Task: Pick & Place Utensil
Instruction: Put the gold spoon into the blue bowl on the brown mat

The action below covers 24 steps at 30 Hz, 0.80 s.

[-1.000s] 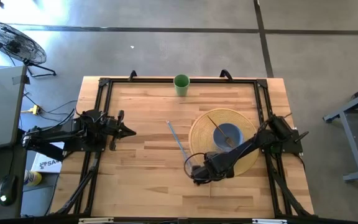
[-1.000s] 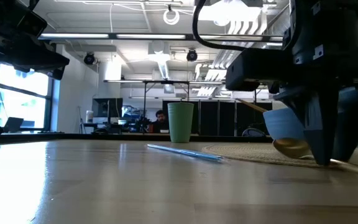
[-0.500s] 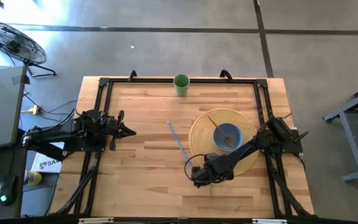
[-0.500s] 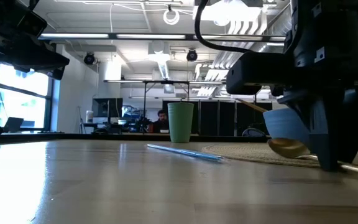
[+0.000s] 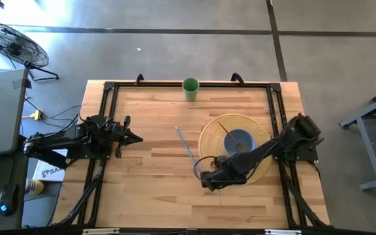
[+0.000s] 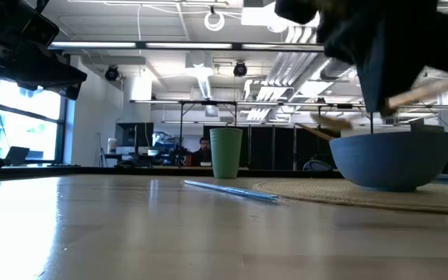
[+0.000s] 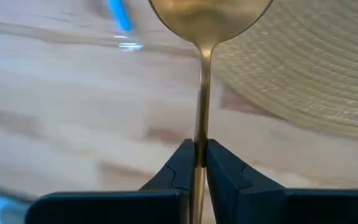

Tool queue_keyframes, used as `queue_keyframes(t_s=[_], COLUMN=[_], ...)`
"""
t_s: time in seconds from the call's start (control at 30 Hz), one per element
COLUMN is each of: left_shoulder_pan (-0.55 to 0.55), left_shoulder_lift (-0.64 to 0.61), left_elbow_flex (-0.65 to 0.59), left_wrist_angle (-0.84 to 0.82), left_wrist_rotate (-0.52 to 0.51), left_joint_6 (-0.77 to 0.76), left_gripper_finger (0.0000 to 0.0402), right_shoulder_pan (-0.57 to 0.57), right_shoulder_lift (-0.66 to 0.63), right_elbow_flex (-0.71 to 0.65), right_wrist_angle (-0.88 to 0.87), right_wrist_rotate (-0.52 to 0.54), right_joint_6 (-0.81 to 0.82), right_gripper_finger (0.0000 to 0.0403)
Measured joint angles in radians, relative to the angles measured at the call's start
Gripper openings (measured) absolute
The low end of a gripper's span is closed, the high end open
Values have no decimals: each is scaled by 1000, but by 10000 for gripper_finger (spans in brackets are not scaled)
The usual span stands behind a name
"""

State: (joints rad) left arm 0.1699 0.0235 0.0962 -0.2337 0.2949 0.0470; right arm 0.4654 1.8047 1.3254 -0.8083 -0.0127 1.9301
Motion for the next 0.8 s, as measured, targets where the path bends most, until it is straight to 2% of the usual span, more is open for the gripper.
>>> queue_keyframes(t_s=[0.13,0.23,0.37,0.53,0.63,0.8], left_shoulder_pan=[0,0,0,0,0,0], left_shoulder_lift=[0,0,0,0,0,0], left_elbow_flex=[0,0,0,0,0,0], left_wrist_angle=[0,0,0,0,0,0], left_wrist_rotate=[0,0,0,0,0,0], left_joint_6=[0,0,0,0,0,0], left_gripper_finger=[10,10,10,10,10,10], right_shoulder_pan=[1,0,-9,-60,-112,-222], right_shoulder_lift=[-104,-188,-268,-308,-312,-313], right_elbow_flex=[0,1,2,2,2,2], right_wrist_angle=[-55,-161,-368,-555,-603,-641], right_wrist_rotate=[77,96,79,5,-25,-76], right_joint_6=[-29,-47,-83,-213,-333,-639], right_gripper_finger=[10,10,11,10,10,12])
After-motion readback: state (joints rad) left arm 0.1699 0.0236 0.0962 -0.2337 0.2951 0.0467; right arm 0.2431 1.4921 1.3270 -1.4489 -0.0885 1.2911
